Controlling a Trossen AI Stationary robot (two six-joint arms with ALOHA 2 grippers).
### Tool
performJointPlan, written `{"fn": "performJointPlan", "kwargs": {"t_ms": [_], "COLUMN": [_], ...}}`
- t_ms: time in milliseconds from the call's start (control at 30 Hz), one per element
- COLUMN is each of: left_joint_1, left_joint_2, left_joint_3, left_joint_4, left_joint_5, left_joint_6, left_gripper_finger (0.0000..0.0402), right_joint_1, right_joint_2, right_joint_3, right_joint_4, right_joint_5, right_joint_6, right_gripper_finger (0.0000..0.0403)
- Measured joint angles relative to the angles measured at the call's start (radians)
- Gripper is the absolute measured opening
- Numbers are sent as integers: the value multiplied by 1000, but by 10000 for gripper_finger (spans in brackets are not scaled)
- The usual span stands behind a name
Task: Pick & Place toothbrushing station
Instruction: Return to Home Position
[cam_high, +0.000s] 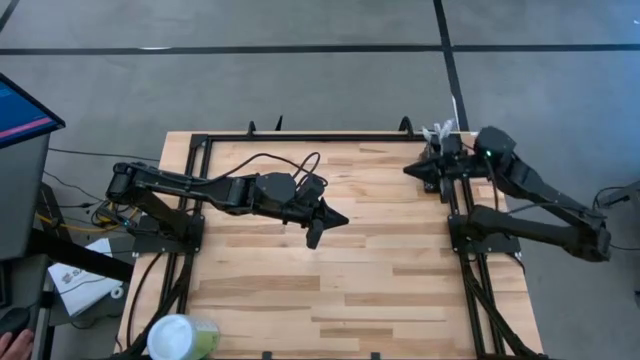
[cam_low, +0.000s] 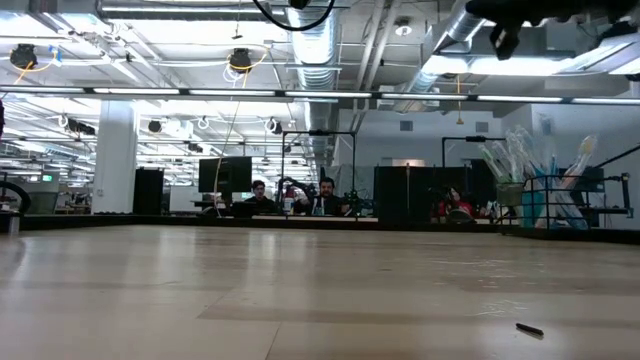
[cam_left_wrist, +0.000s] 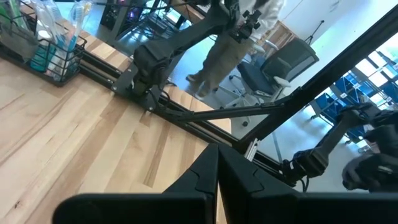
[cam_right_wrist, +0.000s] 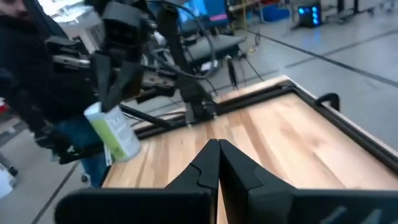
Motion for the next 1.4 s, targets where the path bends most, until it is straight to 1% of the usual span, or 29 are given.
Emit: {"fn": "performJointPlan", "kwargs": {"t_ms": [233, 300, 400, 533, 867, 1067, 1267, 1400], "left_joint_1": [0, 0, 0, 1, 1, 1, 1, 1], "left_joint_2": [0, 0, 0, 0, 0, 0, 0, 0], "left_joint_3": [0, 0, 0, 0, 0, 0, 0, 0], "left_joint_4": [0, 0, 0, 0, -1, -1, -1, -1], "left_joint_5": [0, 0, 0, 0, -1, -1, -1, -1], "left_joint_6": [0, 0, 0, 0, -14, -14, -33, -56], "left_gripper_finger": [1, 1, 1, 1, 1, 1, 1, 1], "right_joint_1": [129, 162, 205, 282, 504, 634, 731, 763], "right_joint_2": [-115, -151, -213, -279, -427, -458, -457, -469], "right_joint_3": [-145, -182, -237, -310, -418, -467, -525, -561], "right_joint_4": [147, 164, 162, 201, 265, 252, 264, 286], "right_joint_5": [74, 97, 103, 125, 401, 565, 668, 727], "right_joint_6": [53, 66, 93, 144, 151, 135, 128, 90], "right_gripper_finger": [0, 0, 0, 0, 0, 0, 0, 0]}}
